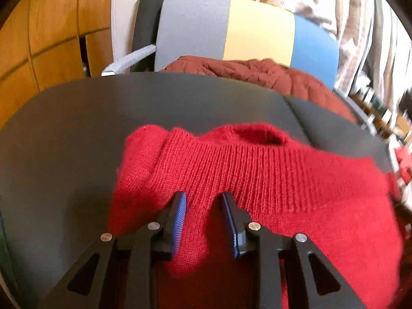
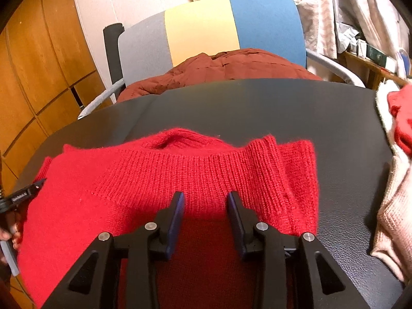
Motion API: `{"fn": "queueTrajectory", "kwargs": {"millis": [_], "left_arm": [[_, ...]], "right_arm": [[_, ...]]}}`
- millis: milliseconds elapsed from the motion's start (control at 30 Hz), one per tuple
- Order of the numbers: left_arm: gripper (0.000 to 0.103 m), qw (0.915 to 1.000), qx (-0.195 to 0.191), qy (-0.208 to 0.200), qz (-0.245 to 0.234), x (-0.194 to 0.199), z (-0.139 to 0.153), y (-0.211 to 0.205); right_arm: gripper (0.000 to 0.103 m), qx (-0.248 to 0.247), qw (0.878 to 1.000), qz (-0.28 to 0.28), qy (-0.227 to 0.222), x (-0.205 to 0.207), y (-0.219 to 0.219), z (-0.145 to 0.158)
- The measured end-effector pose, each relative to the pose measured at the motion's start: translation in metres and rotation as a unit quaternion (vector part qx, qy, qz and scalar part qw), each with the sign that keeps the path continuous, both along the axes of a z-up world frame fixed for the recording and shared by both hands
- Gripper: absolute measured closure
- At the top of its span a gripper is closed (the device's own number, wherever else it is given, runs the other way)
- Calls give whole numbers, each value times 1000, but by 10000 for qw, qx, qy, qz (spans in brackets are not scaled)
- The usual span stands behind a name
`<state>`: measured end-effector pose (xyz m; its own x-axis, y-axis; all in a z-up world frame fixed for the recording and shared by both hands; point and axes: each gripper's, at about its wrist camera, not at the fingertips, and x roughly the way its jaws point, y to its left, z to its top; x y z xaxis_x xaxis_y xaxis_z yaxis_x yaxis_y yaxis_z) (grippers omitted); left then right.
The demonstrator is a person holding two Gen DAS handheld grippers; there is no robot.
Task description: Fold clothes
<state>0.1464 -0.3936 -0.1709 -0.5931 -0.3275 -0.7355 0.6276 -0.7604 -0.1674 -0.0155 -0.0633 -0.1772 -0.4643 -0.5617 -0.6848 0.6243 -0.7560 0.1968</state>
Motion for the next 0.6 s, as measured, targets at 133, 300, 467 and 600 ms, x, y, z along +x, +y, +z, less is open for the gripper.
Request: {"fn": "queueTrajectory", "kwargs": {"millis": [133, 300, 467, 600], "left_arm": [[61, 9984, 446, 310, 180, 28, 13, -15], [48, 9964, 748, 323, 222, 59, 24, -33], [46, 9929, 1190, 12, 42, 58, 14, -53], [46, 9876, 1544, -265, -115, 40, -5, -66]], "right_arm": [[66, -54, 10000, 16, -36, 0, 2, 0], [66, -72, 10000, 29, -48, -1, 3, -1], [65, -92, 9999, 35, -53, 1, 3, 0], [64, -139, 9999, 55, -86, 0, 3, 0]]}}
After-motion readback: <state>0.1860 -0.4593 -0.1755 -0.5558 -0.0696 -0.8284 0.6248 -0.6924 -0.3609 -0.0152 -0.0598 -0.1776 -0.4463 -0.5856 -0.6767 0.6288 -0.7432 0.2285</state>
